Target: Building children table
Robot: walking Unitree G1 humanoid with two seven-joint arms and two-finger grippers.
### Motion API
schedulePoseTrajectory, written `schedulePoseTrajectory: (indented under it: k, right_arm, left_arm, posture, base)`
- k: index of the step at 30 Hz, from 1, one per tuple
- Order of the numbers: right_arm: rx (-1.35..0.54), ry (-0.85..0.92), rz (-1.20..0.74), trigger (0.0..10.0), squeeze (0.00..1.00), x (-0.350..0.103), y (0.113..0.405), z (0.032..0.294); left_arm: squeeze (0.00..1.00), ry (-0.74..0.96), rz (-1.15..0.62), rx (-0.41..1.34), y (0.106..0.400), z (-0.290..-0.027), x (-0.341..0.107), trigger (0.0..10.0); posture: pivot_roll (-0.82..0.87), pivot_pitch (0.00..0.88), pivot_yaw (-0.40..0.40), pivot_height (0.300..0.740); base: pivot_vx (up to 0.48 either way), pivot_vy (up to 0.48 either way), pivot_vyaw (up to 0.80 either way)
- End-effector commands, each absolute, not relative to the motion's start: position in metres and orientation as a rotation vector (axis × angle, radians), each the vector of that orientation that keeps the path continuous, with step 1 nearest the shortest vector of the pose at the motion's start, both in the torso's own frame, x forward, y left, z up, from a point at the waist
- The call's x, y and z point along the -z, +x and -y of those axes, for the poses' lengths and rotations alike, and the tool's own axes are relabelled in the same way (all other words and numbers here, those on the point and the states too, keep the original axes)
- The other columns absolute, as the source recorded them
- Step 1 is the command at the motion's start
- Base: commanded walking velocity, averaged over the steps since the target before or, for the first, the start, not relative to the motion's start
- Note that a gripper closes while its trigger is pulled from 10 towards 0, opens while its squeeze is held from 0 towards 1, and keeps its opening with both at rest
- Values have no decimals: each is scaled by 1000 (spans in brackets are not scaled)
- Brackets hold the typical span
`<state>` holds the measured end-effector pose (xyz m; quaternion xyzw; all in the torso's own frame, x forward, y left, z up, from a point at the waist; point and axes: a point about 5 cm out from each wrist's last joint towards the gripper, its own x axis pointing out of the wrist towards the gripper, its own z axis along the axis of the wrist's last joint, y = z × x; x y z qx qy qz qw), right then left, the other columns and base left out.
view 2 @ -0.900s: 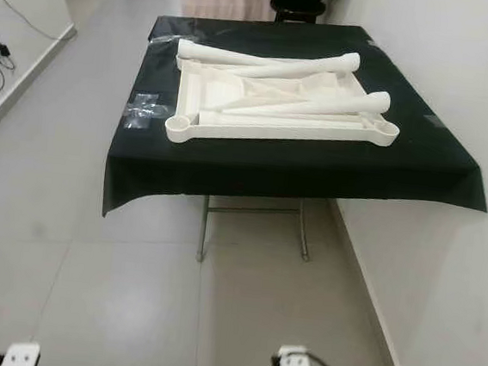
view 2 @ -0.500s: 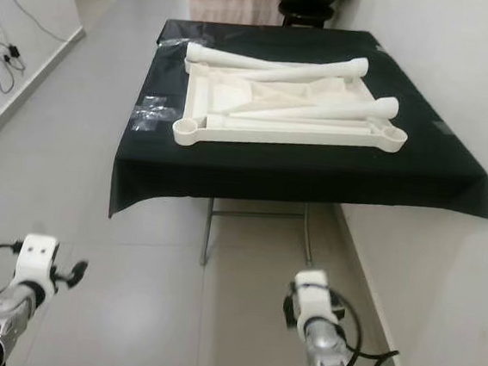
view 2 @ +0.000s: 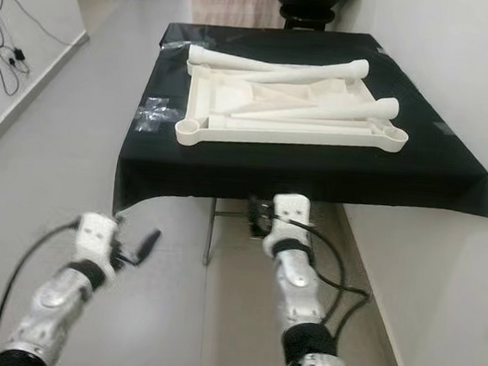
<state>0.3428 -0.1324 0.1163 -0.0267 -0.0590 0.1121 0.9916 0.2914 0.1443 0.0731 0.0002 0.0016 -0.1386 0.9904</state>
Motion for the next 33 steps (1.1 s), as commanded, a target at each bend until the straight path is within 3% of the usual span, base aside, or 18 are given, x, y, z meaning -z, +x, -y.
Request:
schedulePoseTrajectory:
  k: [1, 9, 18, 33]
  right_arm:
    - [-237, -18, 100, 10000, 0, -110, 336, 132]
    - [-241, 40, 100, 10000, 0, -110, 329, 126]
    - [-240, 148, 184, 10000, 0, -134, 336, 126]
    - [-225, 224, 113, 10000, 0, -124, 337, 133]
  left_arm:
    - [0, -27, 16, 184, 292, -156, -79, 10000]
    - [0, -22, 57, 134, 294, -162, -90, 10000]
    - [0, 37, 156, 196, 308, -157, -125, 10000]
    - [0, 23, 113, 234, 308, -141, -117, 10000]
  posture:
    - [-77, 0, 43, 740]
    - [-71, 0, 49, 740]
    - [-74, 0, 88, 740]
    - [-93, 0, 88, 740]
  base:
    - [0, 0, 0]
    - [0, 0, 0]
    - [267, 0, 0]
    - [303, 0, 0]
